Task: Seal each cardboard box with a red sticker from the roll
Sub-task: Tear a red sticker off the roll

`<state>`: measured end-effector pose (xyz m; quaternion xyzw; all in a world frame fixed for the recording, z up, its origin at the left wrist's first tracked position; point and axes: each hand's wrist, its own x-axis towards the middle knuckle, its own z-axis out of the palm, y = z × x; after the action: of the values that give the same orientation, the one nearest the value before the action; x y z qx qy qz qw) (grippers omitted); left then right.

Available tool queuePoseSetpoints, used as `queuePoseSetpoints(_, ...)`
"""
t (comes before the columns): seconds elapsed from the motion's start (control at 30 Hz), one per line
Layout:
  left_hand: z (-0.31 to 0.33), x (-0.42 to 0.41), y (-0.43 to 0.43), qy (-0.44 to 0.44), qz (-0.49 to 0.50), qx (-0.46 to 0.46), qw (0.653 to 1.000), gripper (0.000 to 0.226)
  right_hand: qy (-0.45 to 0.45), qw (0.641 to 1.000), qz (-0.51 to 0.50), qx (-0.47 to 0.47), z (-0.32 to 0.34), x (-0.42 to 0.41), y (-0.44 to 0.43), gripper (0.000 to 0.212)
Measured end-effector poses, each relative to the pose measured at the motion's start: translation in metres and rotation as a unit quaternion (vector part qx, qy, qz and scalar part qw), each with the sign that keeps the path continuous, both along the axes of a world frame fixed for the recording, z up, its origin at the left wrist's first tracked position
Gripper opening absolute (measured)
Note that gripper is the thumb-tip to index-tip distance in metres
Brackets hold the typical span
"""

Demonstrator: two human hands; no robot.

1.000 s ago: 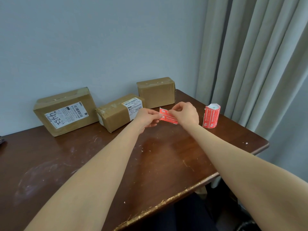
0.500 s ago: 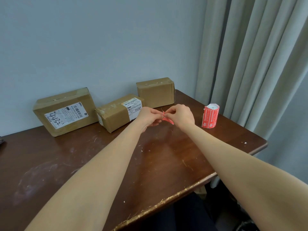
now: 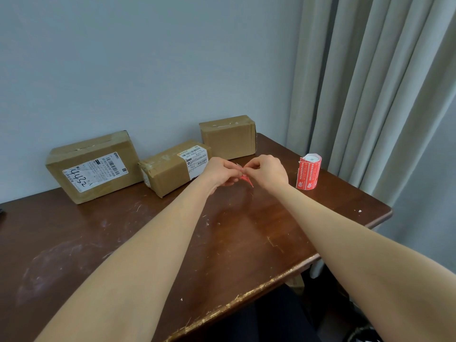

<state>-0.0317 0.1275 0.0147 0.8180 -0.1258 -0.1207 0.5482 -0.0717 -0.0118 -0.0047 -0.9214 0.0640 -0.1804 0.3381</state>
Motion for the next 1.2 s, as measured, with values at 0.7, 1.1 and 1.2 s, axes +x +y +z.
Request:
queuePoseSetpoints(0.7, -0.008, 0.000, -0.011, 0.018, 0.036, -0.021, 0.999, 0.015, 0.005, 0.996, -0.034, 0.081, -0.003, 0.001, -0.002, 0.012)
queuePoseSetpoints(1.1, -0.014, 0.008, -0.011, -0.020, 0.088, -0.051, 0.995, 0.012, 0.003, 0.978, -0.058, 0.202, -0.005, 0.010, -0.003, 0.017)
queuePoseSetpoints(1.2, -0.016, 0.011, -0.011, -0.031, 0.104, -0.052, 0.993, 0.024, 0.002, 0.972, -0.067, 0.227, -0.006, 0.011, -0.004, 0.015)
